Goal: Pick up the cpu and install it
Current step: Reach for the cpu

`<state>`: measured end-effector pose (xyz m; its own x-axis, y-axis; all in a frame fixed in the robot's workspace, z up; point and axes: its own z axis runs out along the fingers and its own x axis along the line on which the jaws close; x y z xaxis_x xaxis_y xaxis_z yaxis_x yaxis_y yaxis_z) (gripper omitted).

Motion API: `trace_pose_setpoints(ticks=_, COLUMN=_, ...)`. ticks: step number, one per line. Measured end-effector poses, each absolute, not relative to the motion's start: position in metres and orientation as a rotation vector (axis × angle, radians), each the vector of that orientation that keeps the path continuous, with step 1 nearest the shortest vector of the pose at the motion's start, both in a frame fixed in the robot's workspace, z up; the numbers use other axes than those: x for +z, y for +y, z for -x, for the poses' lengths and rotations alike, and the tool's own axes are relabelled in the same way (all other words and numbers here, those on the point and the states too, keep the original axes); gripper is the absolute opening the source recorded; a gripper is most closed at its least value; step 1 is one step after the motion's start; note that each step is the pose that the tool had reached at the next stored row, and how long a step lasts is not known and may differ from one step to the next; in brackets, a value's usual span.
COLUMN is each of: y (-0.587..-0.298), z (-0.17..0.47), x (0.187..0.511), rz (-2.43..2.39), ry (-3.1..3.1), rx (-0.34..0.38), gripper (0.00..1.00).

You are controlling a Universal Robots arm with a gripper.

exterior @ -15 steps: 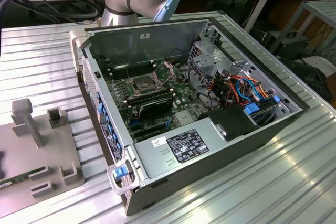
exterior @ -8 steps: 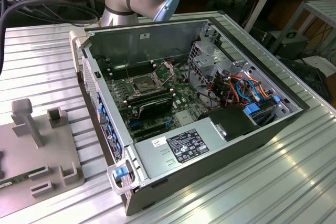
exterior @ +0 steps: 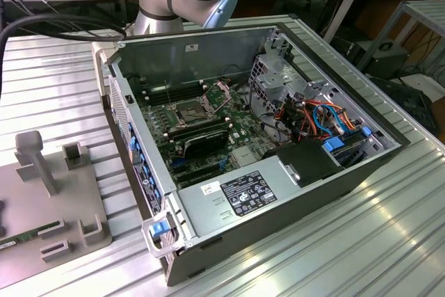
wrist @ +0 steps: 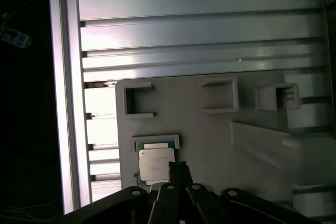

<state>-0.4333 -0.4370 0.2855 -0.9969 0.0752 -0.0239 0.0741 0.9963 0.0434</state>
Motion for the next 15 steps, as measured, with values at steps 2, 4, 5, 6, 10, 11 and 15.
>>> trace_pose_setpoints(ticks=2, y=-0.437, z=0.435, x=0.282, rz=-0.117, ry=3.113, rx=0.065, gripper=0.11)
trace_pose_setpoints(ticks=4, y=-0.437, z=0.437, x=0.279, rz=-0.116, ry=3.114, rx=0.064, gripper=0.11)
trace_pose_setpoints(ticks=5, y=-0.438, z=0.438, x=0.277, rz=-0.116, ry=3.114, rx=0.063, gripper=0.11)
trace_pose_setpoints(ticks=6, y=-0.439, z=0.438, x=0.275, rz=-0.117, ry=3.114, rx=0.063, gripper=0.11)
trace_pose_setpoints(ticks=10, y=-0.443, z=0.442, x=0.268, rz=-0.117, ry=3.114, rx=0.063, gripper=0.11)
trace_pose_setpoints(ticks=11, y=-0.444, z=0.443, x=0.264, rz=-0.117, ry=3.114, rx=0.063, gripper=0.11)
trace_pose_setpoints(ticks=15, y=-0.449, z=0.445, x=0.254, rz=-0.117, ry=3.114, rx=0.063, gripper=0.11)
